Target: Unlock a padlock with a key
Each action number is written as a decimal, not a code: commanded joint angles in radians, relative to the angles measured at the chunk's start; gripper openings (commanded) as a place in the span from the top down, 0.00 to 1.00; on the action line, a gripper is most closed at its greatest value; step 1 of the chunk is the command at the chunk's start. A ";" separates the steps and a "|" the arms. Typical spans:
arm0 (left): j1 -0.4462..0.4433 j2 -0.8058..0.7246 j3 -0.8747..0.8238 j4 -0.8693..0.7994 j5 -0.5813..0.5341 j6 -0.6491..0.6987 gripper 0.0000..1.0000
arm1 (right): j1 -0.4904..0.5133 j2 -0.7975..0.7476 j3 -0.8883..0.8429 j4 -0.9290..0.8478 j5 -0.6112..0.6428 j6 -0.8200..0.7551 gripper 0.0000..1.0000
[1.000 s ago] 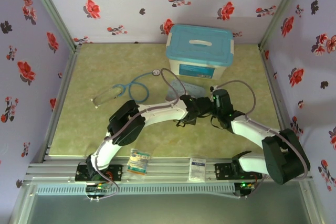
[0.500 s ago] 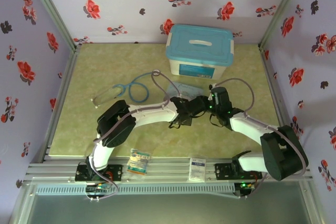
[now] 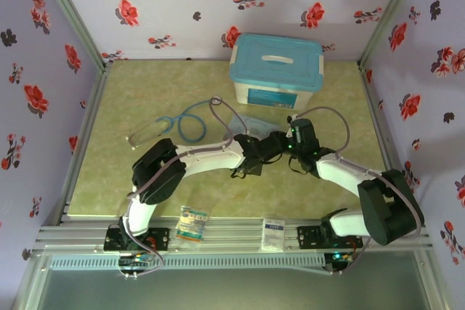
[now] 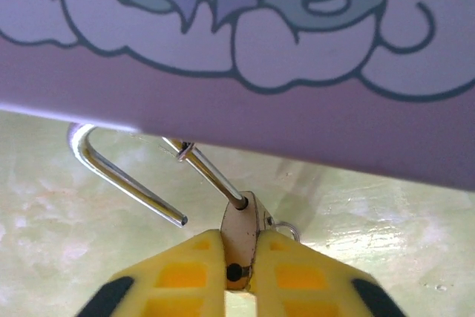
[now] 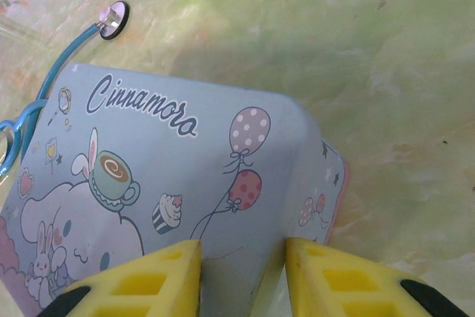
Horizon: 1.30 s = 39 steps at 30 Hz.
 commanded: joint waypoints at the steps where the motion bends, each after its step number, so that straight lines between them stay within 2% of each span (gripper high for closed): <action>1: -0.022 0.026 0.016 -0.087 0.042 0.007 0.73 | -0.003 0.049 -0.012 -0.077 0.039 -0.019 0.66; 4: -0.034 0.047 0.042 -0.080 0.043 0.001 0.73 | -0.002 0.053 -0.024 -0.069 0.039 -0.020 0.67; 6: -0.038 0.044 0.055 -0.077 0.044 0.004 0.69 | -0.003 0.053 -0.030 -0.067 0.041 -0.023 0.67; 12: -0.040 0.012 0.032 -0.032 0.004 -0.002 0.76 | -0.003 0.059 -0.040 -0.044 0.035 -0.013 0.70; 13: -0.041 -0.017 -0.003 0.010 -0.004 -0.015 0.70 | -0.003 0.058 -0.041 -0.041 0.034 -0.013 0.69; 14: -0.041 -0.059 -0.060 0.084 -0.002 -0.037 0.58 | -0.002 0.059 -0.045 -0.040 0.035 -0.011 0.70; 17: -0.051 -0.208 -0.296 0.432 -0.005 -0.161 0.55 | -0.003 0.058 -0.047 -0.032 0.034 -0.004 0.69; 19: -0.070 -0.265 -0.440 0.624 -0.068 -0.280 0.48 | -0.003 0.056 -0.044 -0.029 0.037 -0.002 0.69; 22: -0.097 -0.237 -0.457 0.690 -0.137 -0.362 0.44 | -0.003 0.059 -0.035 -0.031 0.039 -0.002 0.69; 26: -0.116 -0.168 -0.441 0.781 -0.147 -0.390 0.40 | -0.004 0.065 -0.040 -0.028 0.036 -0.006 0.68; 28: -0.113 -0.139 -0.422 0.753 -0.163 -0.410 0.38 | -0.004 0.060 -0.048 -0.023 0.035 -0.005 0.68; 30: -0.115 -0.110 -0.362 0.603 -0.245 -0.415 0.37 | -0.006 0.058 -0.056 -0.019 0.033 -0.006 0.68; 35: -0.105 -0.035 -0.246 0.394 -0.308 -0.373 0.38 | -0.009 0.053 -0.060 -0.021 0.025 -0.008 0.68; 39: -0.105 -0.017 -0.286 0.411 -0.312 -0.413 0.46 | -0.009 0.051 -0.059 -0.021 0.023 -0.009 0.68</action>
